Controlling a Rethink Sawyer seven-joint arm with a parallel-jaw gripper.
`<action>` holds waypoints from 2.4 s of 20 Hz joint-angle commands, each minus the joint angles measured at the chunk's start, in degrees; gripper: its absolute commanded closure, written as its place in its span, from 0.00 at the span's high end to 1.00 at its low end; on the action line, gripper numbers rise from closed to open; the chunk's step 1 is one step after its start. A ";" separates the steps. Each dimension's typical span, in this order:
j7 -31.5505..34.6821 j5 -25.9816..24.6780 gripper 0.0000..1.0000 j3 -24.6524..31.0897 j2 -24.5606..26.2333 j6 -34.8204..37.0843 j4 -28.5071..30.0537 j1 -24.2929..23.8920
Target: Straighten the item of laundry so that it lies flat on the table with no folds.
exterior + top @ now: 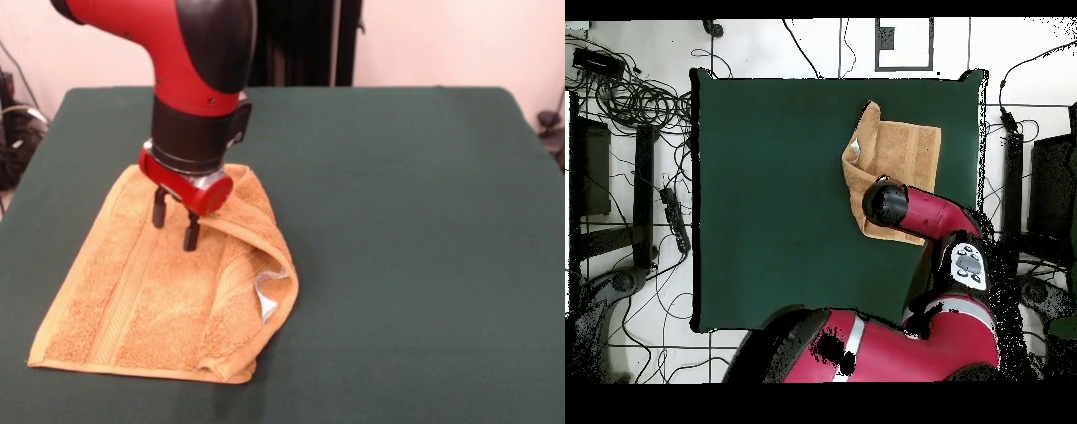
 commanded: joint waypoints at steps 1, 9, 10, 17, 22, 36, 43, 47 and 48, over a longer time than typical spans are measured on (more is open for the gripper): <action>10.44 3.81 1.00 3.86 2.00 3.91 -0.12 5.84; 9.97 6.10 1.00 3.57 3.55 6.25 -2.48 7.10; 9.88 6.30 1.00 3.60 3.65 6.42 -2.64 7.13; 9.32 6.57 1.00 4.27 4.50 5.25 -2.95 6.71; 9.43 7.29 1.00 5.08 3.84 4.95 -1.81 6.52; 15.15 11.95 1.00 4.53 1.69 2.21 2.55 12.52; 17.85 16.17 1.00 0.93 0.99 3.62 2.87 16.98; 17.61 18.08 1.00 0.66 0.54 2.50 4.09 17.95; 17.42 18.36 1.00 0.92 0.38 2.09 4.43 17.88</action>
